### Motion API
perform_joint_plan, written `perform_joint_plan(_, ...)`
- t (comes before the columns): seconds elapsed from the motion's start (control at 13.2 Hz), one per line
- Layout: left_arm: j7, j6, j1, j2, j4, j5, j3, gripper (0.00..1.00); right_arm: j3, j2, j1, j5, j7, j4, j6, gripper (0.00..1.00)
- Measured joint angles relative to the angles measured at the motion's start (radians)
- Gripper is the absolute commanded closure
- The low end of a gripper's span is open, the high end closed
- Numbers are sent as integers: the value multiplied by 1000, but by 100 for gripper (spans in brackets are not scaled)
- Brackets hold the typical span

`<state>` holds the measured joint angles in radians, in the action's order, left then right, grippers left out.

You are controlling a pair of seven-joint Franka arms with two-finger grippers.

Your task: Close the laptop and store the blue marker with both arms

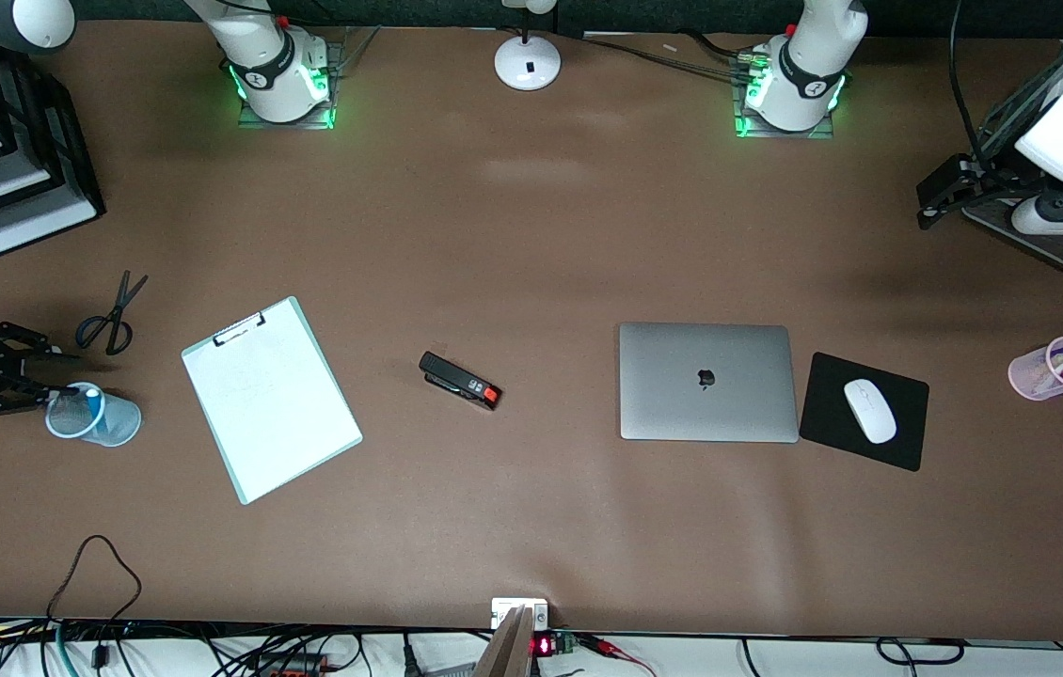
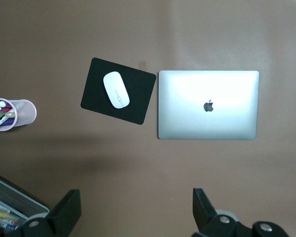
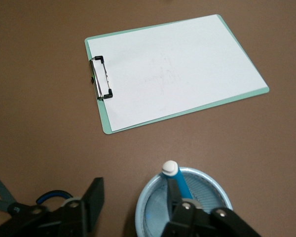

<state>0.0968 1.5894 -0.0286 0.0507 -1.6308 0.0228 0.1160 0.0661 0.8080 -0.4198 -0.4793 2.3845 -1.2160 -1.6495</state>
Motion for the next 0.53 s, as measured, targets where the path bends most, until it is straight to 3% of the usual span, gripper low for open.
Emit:
perform_joint_plan(0.23,0,0,-5,0,-1,0,-2,0,-1,-26,1,3,-132,11,5,0)
perform_joint_plan(0.53,0,-1,-5,0,-1,0,-2,0,-7,-143,25,55,-373,-12,31,0)
